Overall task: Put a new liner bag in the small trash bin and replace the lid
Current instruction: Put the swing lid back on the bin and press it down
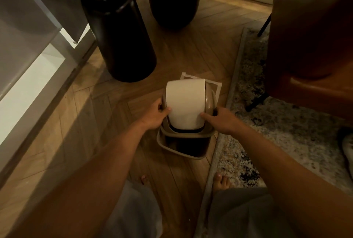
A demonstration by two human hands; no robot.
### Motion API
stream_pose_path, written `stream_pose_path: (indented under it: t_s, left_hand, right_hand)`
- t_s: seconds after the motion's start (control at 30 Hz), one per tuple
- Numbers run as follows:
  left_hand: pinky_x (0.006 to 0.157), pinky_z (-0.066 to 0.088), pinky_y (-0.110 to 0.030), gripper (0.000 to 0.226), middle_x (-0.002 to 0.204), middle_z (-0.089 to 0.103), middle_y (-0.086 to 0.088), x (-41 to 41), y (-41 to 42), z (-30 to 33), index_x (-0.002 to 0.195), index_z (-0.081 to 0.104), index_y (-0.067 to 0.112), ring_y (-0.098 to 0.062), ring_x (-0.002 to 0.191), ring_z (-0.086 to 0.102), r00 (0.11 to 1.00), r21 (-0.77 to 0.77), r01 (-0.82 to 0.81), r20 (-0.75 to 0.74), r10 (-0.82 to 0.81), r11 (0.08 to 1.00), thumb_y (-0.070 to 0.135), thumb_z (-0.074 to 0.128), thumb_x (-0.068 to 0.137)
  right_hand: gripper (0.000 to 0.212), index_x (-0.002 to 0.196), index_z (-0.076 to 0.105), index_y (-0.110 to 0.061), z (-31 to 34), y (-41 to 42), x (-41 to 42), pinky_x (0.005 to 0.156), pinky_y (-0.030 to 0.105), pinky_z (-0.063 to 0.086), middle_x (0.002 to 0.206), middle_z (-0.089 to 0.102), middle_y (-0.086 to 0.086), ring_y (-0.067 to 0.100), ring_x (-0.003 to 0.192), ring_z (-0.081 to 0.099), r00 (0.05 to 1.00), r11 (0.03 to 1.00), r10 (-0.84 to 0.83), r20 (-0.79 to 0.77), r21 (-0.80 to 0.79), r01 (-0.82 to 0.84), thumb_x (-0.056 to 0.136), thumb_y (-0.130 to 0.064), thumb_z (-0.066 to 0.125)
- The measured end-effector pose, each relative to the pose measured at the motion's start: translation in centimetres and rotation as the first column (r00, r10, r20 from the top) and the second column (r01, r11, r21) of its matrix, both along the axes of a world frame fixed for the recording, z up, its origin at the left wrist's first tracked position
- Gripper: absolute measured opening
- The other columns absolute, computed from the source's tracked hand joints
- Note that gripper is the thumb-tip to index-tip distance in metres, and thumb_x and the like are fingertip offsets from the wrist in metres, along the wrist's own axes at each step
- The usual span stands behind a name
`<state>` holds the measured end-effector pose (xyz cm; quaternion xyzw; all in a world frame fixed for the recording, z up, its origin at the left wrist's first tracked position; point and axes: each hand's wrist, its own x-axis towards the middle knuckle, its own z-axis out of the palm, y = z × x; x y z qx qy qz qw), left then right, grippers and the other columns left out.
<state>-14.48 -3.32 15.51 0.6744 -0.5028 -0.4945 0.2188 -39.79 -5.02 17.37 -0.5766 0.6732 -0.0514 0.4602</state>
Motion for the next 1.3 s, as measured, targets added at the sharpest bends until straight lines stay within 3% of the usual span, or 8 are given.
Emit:
stream_pose_path:
  t_s: [0.23, 0.37, 0.53, 0.77, 0.97, 1.07, 1.17, 1.3]
  left_hand:
    - [0.096, 0.033, -0.026, 0.071, 0.152, 0.040, -0.002, 0.0, 0.6, -1.8, 0.153, 0.027, 0.024, -0.022, 0.138, 0.039, 0.995, 0.079, 0.098, 0.003, -0.099, 0.992, 0.027, 0.065, 0.092]
    - [0.105, 0.033, -0.032, 0.076, 0.154, 0.038, -0.004, 0.2, 0.6, -2.2, 0.153, 0.025, 0.022, -0.023, 0.140, 0.037, 0.990, 0.109, 0.128, 0.038, -0.133, 0.986, 0.027, 0.067, 0.090]
    - [0.111, 0.035, -0.043, 0.070, 0.153, 0.040, -0.006, 0.5, 0.9, -2.1, 0.150, 0.034, 0.016, -0.025, 0.138, 0.040, 0.976, 0.150, 0.167, 0.118, -0.185, 0.975, 0.032, 0.067, 0.090]
    - [0.111, 0.034, -0.042, 0.061, 0.150, 0.044, -0.007, 0.8, 1.9, -1.7, 0.145, 0.043, 0.016, -0.025, 0.138, 0.040, 0.963, 0.120, 0.207, 0.153, -0.224, 0.971, 0.027, 0.067, 0.090]
    - [0.100, 0.033, -0.029, 0.062, 0.146, 0.049, -0.007, 0.8, 2.5, -1.5, 0.144, 0.044, 0.015, -0.024, 0.133, 0.046, 0.950, 0.103, 0.224, 0.198, -0.241, 0.969, 0.026, 0.070, 0.088]
    - [0.093, 0.033, -0.025, 0.063, 0.142, 0.052, -0.008, 0.7, 2.6, -1.4, 0.143, 0.044, 0.015, -0.024, 0.128, 0.050, 0.945, 0.101, 0.228, 0.217, -0.245, 0.968, 0.024, 0.072, 0.087]
    - [0.093, 0.033, -0.027, 0.065, 0.143, 0.051, -0.009, 0.6, 2.7, -1.5, 0.145, 0.041, 0.015, -0.025, 0.129, 0.049, 0.948, 0.112, 0.230, 0.197, -0.249, 0.967, 0.022, 0.071, 0.088]
    - [0.094, 0.033, -0.027, 0.069, 0.145, 0.049, -0.010, 0.7, 2.7, -1.6, 0.146, 0.039, 0.014, -0.026, 0.131, 0.047, 0.957, 0.113, 0.213, 0.175, -0.231, 0.970, 0.021, 0.072, 0.087]
  right_hand:
    - [0.058, 0.142, 0.055, -0.010, -1.4, 0.6, -0.7, 0.091, 0.033, 0.050, 0.137, 0.061, 0.013, 0.029, 0.120, 0.060, 0.989, 0.982, 0.148, -0.015, 0.119, -0.145, 0.098, -0.048, 0.055]
    - [0.055, 0.143, 0.054, -0.009, -2.2, 1.5, -0.7, 0.101, 0.040, 0.050, 0.137, 0.061, 0.015, 0.031, 0.120, 0.059, 0.983, 0.971, 0.185, 0.007, 0.154, -0.184, 0.101, -0.045, 0.053]
    - [0.057, 0.141, 0.055, -0.009, -2.3, 2.2, -0.7, 0.089, 0.034, 0.050, 0.133, 0.062, 0.014, 0.029, 0.117, 0.060, 0.969, 0.954, 0.243, -0.032, 0.187, -0.233, 0.101, -0.049, 0.050]
    - [0.053, 0.110, 0.069, -0.004, -2.3, 3.4, -0.3, 0.078, 0.034, 0.050, 0.107, 0.069, 0.015, 0.026, 0.096, 0.065, 0.940, 0.937, 0.320, -0.119, 0.187, -0.295, 0.101, -0.051, 0.047]
    - [0.051, 0.122, 0.066, -0.004, -1.7, 4.0, -0.5, 0.079, 0.031, 0.044, 0.114, 0.066, 0.012, 0.021, 0.095, 0.058, 0.919, 0.916, 0.373, -0.131, 0.208, -0.342, 0.103, -0.047, 0.046]
    - [0.049, 0.122, 0.065, -0.004, -1.7, 4.4, -0.6, 0.072, 0.026, 0.042, 0.099, 0.063, 0.005, 0.020, 0.091, 0.056, 0.904, 0.900, 0.410, -0.119, 0.215, -0.380, 0.104, -0.045, 0.045]
    - [0.050, 0.116, 0.067, -0.003, -1.7, 4.5, -0.5, 0.076, 0.029, 0.043, 0.103, 0.065, 0.012, 0.022, 0.090, 0.058, 0.896, 0.893, 0.425, -0.129, 0.220, -0.392, 0.104, -0.045, 0.044]
    - [0.051, 0.112, 0.068, -0.003, -1.9, 4.5, -0.5, 0.069, 0.027, 0.041, 0.090, 0.060, 0.006, 0.019, 0.082, 0.056, 0.884, 0.885, 0.443, -0.150, 0.231, -0.404, 0.104, -0.047, 0.043]
